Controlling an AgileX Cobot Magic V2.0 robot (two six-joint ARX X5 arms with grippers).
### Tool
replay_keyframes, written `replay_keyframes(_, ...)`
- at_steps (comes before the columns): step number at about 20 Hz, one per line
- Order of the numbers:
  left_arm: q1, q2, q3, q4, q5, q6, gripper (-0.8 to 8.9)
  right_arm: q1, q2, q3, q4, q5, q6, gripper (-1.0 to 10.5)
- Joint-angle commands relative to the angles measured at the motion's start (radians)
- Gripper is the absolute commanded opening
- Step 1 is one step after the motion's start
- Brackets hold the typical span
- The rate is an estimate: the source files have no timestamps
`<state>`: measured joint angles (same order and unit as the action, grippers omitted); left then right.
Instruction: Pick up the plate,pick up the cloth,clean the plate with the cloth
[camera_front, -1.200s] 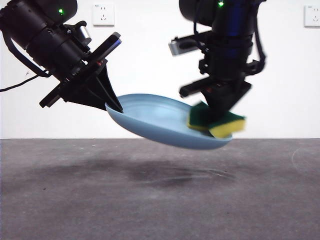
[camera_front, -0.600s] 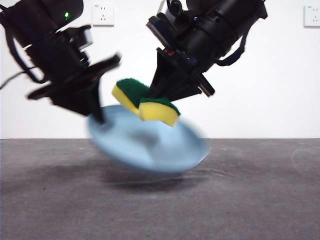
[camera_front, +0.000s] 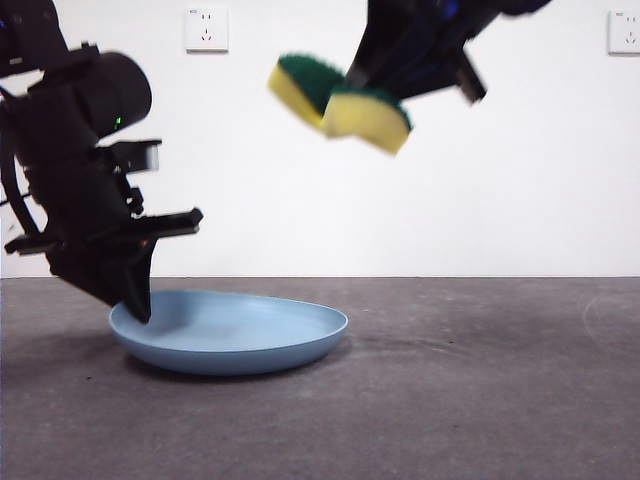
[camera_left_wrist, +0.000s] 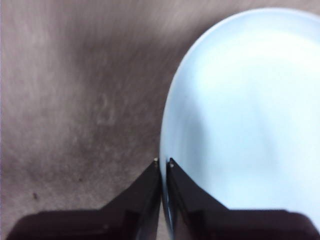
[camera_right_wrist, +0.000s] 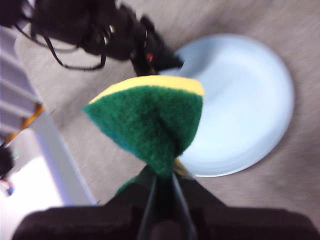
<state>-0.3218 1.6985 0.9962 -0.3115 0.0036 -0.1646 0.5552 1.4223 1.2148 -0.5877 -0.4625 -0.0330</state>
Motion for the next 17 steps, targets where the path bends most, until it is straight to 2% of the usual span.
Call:
replay_keyframes(1,0.016,0.028,-0.006,-0.029,-0.035,0.036,1.64,-0.006,-0.036,-0.007,0.003,0.129,0.005,-0.2)
replay_keyframes(2,0.017,0.028,-0.006,-0.031,-0.035,0.036,2.72,-0.007,-0.045,-0.007,0.004,0.188,0.005,-0.2)
replay_keyframes(3,0.017,0.028,-0.006,-0.026,-0.034,0.033,4.34,-0.013,-0.052,-0.007,0.011,0.298,0.005,-0.2)
replay_keyframes(5,0.015,0.028,-0.006,-0.027,-0.014,-0.002,4.68,-0.033,-0.045,-0.007,0.024,0.445,0.006,-0.2)
replay_keyframes(10,-0.035,-0.077,-0.006,-0.014,0.009,-0.05,4.68,-0.084,0.069,-0.007,0.04,0.438,0.041,-0.2)
replay_keyframes(17,-0.086,-0.403,-0.006,-0.042,0.042,-0.053,4.67,-0.09,0.328,-0.008,0.04,0.435,0.042,-0.1)
